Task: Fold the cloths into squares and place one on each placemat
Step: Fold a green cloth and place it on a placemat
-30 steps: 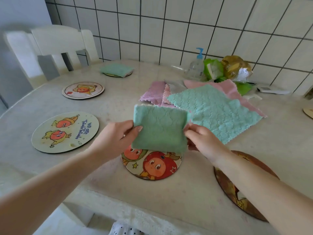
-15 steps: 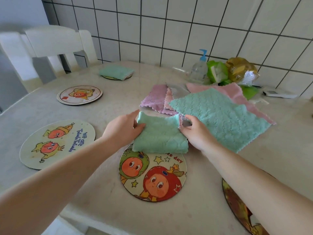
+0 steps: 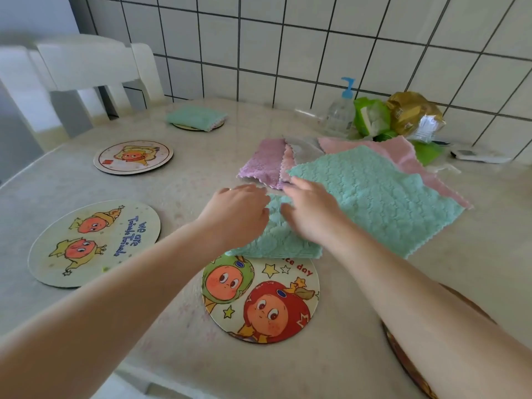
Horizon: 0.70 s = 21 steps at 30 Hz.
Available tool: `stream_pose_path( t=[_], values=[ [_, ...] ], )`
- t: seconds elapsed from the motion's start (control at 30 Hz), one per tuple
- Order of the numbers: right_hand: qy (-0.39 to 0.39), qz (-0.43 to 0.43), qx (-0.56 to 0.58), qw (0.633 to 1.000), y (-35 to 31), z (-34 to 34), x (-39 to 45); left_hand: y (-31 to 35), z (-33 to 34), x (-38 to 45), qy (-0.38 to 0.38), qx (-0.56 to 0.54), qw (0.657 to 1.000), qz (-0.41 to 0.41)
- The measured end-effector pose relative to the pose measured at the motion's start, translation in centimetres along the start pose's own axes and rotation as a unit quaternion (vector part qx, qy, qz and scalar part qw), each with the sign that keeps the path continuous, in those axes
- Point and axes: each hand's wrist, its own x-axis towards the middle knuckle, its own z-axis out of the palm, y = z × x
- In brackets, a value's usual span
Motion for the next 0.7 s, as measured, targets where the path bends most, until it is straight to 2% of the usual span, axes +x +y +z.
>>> stream_pose_path(
  t=[0.1, 0.17, 0.33, 0.57, 0.7],
  values=[
    [-0.097, 0.012, -0.049, 0.994, -1.0, 2.2, 0.2, 0.8, 1.0, 0.1, -0.085, 0.040, 0.996, 0.000],
    [-0.114, 0.023, -0.045, 0.992, -0.4, 3.4, -0.2, 0.7, 1.6, -0.2, -0.109, 0.031, 0.994, -0.010],
    [-0.126, 0.065, -0.028, 0.990, 1.1, 3.4, -1.3, -0.7, 2.6, -1.2, -0.121, 0.003, 0.991, -0.050],
    [-0.123, 0.066, -0.014, 0.990, 0.9, 3.2, -1.4, -0.8, 2.5, -1.3, -0.123, -0.016, 0.991, -0.054],
    [-0.056, 0.068, 0.050, 0.995, 1.6, 2.3, -2.3, -1.5, 1.6, -2.2, -0.071, -0.011, 0.995, -0.071]
  ],
)
